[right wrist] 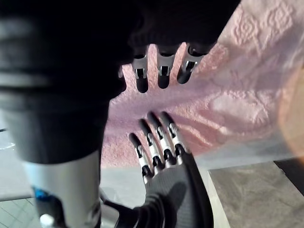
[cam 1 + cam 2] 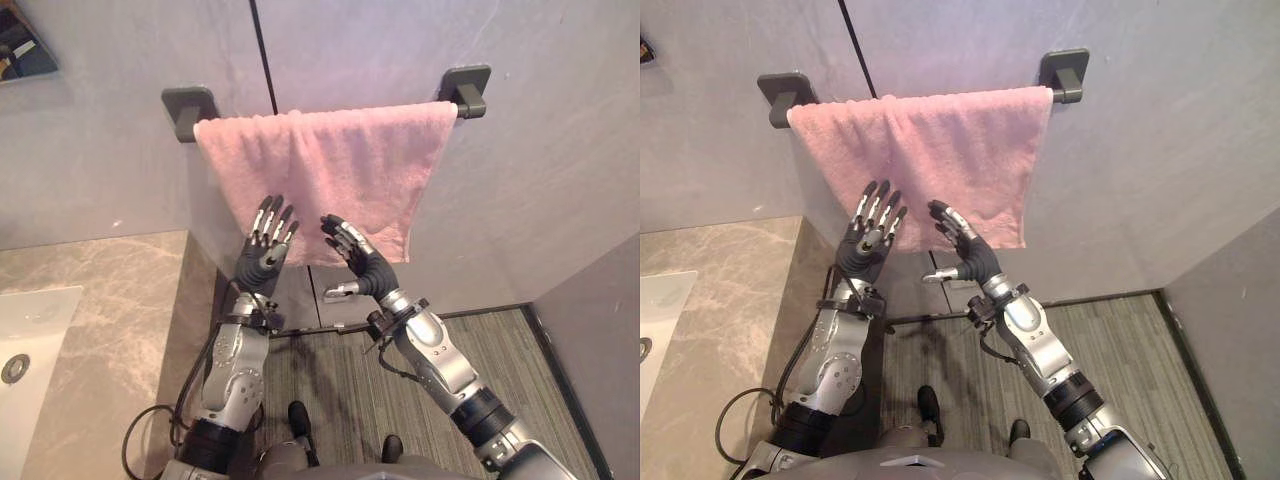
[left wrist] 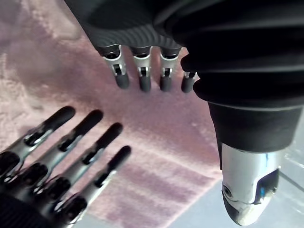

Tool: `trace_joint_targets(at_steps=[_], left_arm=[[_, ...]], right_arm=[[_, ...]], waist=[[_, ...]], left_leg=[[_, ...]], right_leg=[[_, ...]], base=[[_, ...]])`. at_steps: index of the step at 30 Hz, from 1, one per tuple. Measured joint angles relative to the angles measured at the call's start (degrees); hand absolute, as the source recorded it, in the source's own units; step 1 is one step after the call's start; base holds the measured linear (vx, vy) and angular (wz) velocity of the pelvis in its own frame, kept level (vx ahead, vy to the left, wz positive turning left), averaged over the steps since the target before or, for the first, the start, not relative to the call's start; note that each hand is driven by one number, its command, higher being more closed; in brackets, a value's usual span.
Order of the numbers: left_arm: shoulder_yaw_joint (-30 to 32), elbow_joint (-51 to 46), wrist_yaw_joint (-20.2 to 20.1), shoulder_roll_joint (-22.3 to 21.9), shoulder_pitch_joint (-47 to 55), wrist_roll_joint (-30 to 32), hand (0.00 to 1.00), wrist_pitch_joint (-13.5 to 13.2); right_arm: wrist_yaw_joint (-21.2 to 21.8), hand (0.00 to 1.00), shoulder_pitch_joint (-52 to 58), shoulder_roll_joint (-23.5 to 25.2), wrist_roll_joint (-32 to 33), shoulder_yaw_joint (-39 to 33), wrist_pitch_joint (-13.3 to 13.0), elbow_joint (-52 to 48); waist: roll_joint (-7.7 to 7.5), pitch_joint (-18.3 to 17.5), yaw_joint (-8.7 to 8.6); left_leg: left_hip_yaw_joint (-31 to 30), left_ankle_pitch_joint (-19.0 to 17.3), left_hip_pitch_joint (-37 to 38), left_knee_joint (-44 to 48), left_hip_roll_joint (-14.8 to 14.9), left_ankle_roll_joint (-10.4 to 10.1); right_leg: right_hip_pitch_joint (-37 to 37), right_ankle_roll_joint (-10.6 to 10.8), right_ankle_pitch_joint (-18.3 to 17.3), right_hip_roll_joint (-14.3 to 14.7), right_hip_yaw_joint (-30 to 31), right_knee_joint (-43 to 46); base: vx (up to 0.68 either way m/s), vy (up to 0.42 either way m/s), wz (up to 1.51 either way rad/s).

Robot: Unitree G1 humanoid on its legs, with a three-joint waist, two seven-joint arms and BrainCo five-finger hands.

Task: Organize washtable

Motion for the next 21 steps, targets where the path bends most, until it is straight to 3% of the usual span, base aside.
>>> trace_joint_targets(at_steps=[8,15,21], left_arm=[[-1.7,3.8,2.5,-0.4,-5.8,-1.0,0.00,0.0],[-0.5,7.4,4.9,-0.8,-9.4,-1.0,0.00,-0.2],[5.0,14.1,8.2,-1.2,-14.9,0.2,0.00,-0.3]], right_arm=[[-2.9,0.00,-6.0,-0.1,-0.3,-0.8,0.8,1.8],[-6.7,0.00,-8.9,-0.1,-0.2,-10.3,0.7,4.0],[-9.1,0.00,-11.4,-0.6,0.0,-19.5,0.5,6.7]], waist=[[0.05,0.3,0.09],[0.15,0.7,0.06],[1.02,3.2,-0.14]], left_leg=[[-0.1,0.0,-0.8,0.0,0.0,0.0],[0.9,0.1,-1.1,0.0,0.1,0.1],[1.5,0.1,-0.5,0.0,0.2,0.1]], right_leg=[[-0.8,0.0,0.0,0.0,-0.1,0.2],[-1.2,0.0,0.0,0.0,0.6,0.4],[-1.5,0.0,0.1,0.0,1.5,1.3]], base=[[0.00,0.000,0.00],[0.01,-0.001,-0.04],[-0.02,0.003,-0.06]])
